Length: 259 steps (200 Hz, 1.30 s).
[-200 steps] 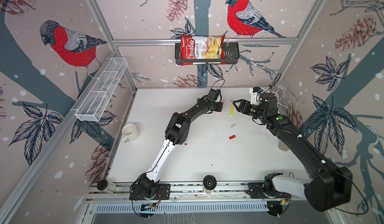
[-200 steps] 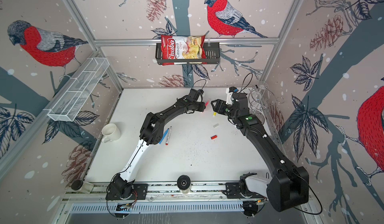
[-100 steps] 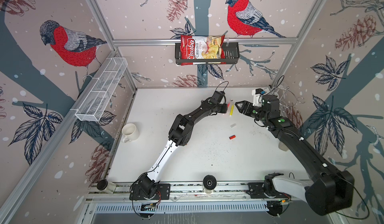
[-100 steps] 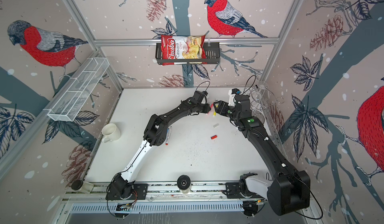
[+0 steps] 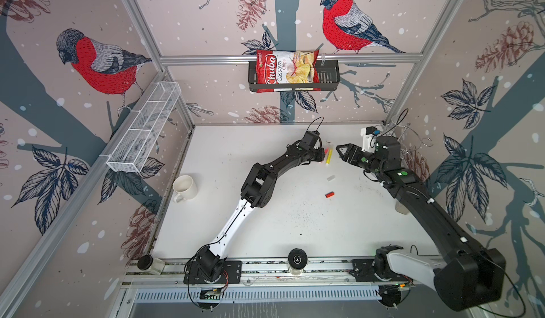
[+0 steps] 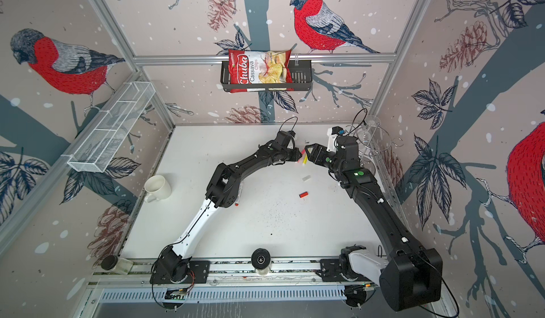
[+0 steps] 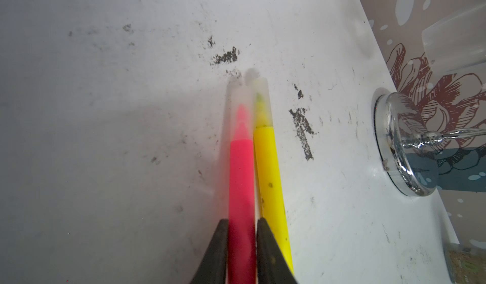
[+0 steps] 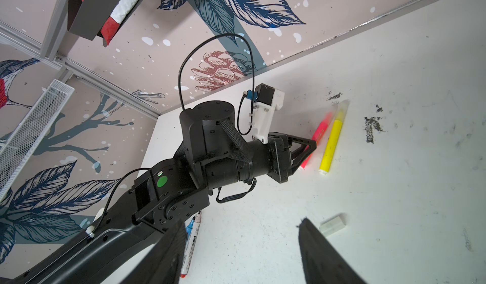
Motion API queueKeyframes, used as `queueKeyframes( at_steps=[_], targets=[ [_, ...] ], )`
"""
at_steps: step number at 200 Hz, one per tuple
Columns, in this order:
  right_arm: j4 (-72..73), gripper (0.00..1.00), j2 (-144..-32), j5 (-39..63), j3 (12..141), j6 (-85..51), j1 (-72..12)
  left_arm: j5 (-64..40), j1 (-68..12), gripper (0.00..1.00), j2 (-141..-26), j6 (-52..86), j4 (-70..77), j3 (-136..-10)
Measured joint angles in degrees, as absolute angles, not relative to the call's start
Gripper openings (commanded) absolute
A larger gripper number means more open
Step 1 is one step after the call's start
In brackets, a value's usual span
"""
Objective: Insert pens into pen caps
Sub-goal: Place a pen at the top-center of the table.
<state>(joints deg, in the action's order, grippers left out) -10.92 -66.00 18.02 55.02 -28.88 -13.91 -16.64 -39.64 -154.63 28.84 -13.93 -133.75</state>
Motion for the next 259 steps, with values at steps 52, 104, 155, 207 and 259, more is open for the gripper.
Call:
queueKeyframes(
  at_steps=[52,104,155,207,259],
  targets=[
    [-10.79,0.69,-66.00,18.20,54.72,-29.89,-13.87,-17.54,-39.77,0.32,-154.61,29.58,-12.80,-133.75],
    [-10.76,0.70,-66.00,18.17,53.63,-29.91,-13.87,-16.34,-39.81,0.36,-149.56,28.32,-13.10,-129.80],
    [-11.14,0.75,-66.00,17.74,53.19,-29.93,-13.80,-13.23,-39.11,0.37,-135.20,26.17,-11.22,-114.56],
    [-11.49,0.77,-66.00,16.67,52.99,-29.95,-13.80,-8.43,-38.74,0.38,-111.04,23.55,-2.52,-90.65],
    [-12.01,0.78,-66.13,15.03,52.01,-31.38,-13.72,-0.14,-38.04,0.39,-91.22,22.24,0.49,-66.74]
  ],
)
